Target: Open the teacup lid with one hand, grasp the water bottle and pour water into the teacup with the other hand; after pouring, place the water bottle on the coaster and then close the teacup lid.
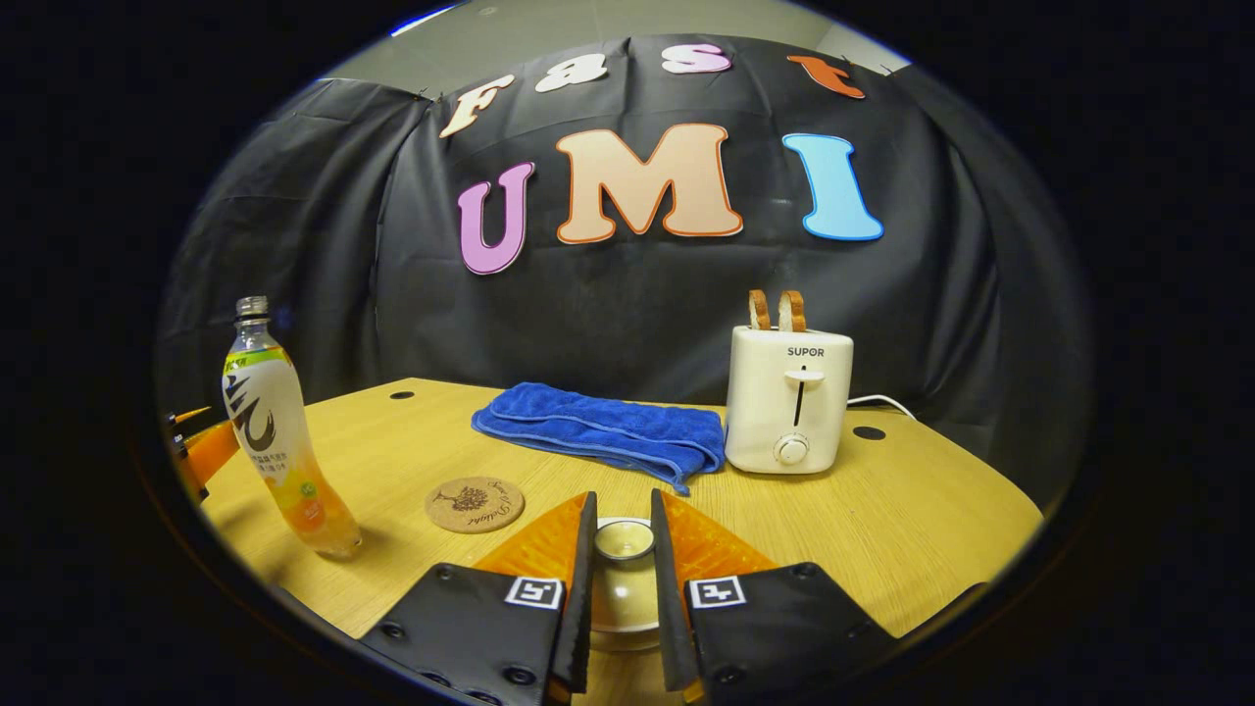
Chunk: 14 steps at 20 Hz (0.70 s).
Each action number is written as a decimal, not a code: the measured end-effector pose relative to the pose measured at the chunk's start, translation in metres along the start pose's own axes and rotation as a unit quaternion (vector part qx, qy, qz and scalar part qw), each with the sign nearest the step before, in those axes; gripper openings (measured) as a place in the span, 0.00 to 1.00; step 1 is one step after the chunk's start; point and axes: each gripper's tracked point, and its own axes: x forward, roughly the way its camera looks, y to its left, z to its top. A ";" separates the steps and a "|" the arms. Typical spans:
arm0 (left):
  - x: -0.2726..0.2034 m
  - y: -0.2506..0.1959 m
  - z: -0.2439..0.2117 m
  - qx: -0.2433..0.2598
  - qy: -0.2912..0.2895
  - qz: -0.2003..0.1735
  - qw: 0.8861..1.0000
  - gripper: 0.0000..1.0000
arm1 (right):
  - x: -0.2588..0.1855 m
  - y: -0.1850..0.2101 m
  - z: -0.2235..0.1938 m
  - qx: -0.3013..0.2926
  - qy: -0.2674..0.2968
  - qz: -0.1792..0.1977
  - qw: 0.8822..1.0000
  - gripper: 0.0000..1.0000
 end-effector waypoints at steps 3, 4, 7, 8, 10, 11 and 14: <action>0.000 -0.001 0.001 0.000 0.000 -0.001 1.000 0.92 | -0.005 0.000 0.006 0.000 -0.019 0.005 1.000 0.33; 0.000 0.000 0.001 0.000 0.000 -0.001 1.000 0.92 | -0.007 0.000 0.007 0.000 -0.023 0.003 1.000 0.34; 0.000 -0.001 0.001 -0.001 0.000 -0.002 1.000 0.92 | -0.015 -0.002 0.006 0.006 -0.029 0.005 1.000 0.32; 0.000 -0.003 0.000 -0.001 -0.001 -0.006 1.000 0.92 | -0.019 -0.004 0.007 0.008 -0.032 0.005 0.999 0.33; -0.001 -0.007 0.000 -0.001 -0.002 -0.016 1.000 0.92 | -0.027 -0.006 0.010 0.010 -0.042 0.004 0.999 0.32; -0.001 -0.009 0.001 -0.001 -0.002 -0.021 1.000 0.92 | -0.032 -0.008 0.010 0.010 -0.048 0.003 0.999 0.34; -0.004 -0.017 0.000 -0.002 -0.003 -0.045 0.999 0.92 | -0.046 -0.013 0.013 0.011 -0.064 0.000 0.998 0.34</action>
